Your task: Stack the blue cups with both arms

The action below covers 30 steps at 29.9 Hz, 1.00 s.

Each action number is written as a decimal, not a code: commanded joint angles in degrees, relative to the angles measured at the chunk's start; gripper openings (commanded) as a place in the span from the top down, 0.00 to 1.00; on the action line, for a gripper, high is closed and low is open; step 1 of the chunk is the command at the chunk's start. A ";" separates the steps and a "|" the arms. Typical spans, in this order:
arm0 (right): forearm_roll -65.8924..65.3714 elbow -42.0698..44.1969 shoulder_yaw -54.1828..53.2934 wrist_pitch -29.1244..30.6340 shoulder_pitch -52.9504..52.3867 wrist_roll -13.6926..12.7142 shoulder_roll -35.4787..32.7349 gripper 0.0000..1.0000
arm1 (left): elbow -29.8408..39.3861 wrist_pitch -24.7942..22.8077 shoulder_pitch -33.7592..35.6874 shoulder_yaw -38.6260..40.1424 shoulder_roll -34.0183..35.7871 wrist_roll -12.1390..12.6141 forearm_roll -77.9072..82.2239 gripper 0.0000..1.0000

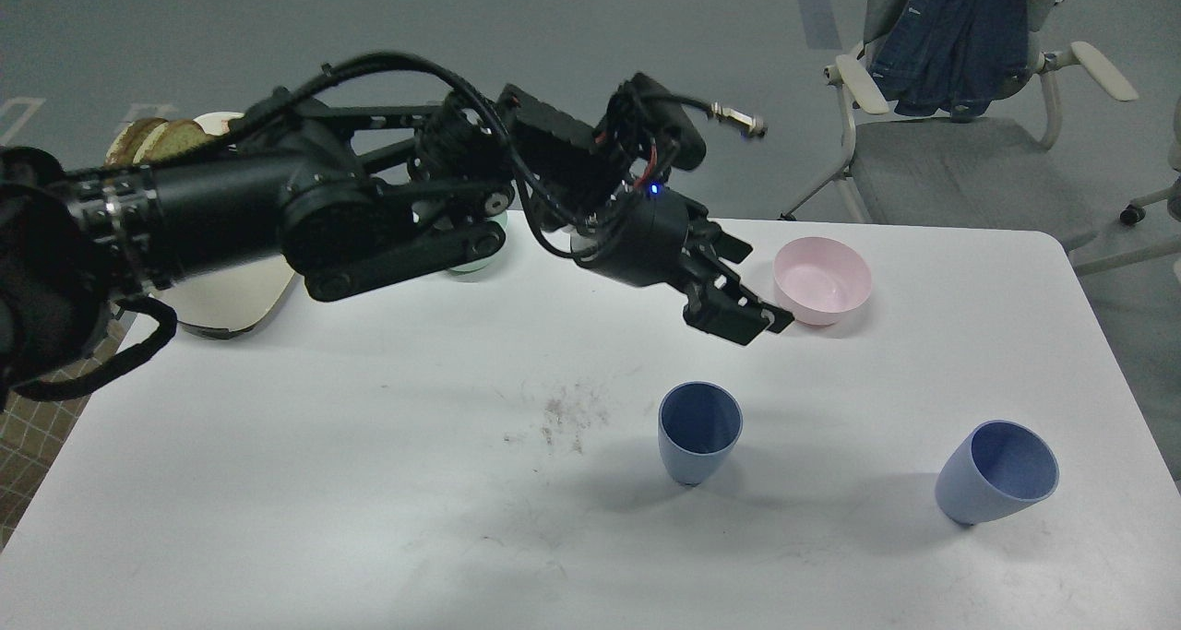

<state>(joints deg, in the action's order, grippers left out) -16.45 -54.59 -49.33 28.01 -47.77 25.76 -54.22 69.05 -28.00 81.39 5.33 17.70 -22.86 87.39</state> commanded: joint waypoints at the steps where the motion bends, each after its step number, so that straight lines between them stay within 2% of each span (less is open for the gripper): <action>1: -2.88 0.10 0.02 -0.01 4.24 -0.01 -2.29 0.00 | -0.58 0.00 0.78 6.16 5.13 2.37 -10.28 0.09; 3: -3.85 0.18 -0.06 -0.01 6.63 0.08 -3.96 0.00 | -0.76 0.00 0.17 9.78 7.43 3.96 -14.61 0.09; 8: -9.64 -0.25 0.02 -0.01 11.54 0.17 -8.26 0.00 | -2.60 0.00 -7.72 16.81 12.18 4.49 -28.04 0.09; 18: -24.94 -3.24 0.11 -0.01 20.16 1.93 -13.63 0.00 | -2.69 0.00 -14.77 18.40 14.65 4.58 -32.46 0.09; 30: -53.06 -21.25 0.11 -0.01 31.94 2.24 -15.30 0.00 | -2.69 0.00 -14.86 18.40 13.86 4.58 -32.55 0.09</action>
<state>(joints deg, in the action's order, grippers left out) -63.41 -71.94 -49.16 28.02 -18.58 28.01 -69.32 66.36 -28.00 66.54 23.74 31.60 -18.28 54.90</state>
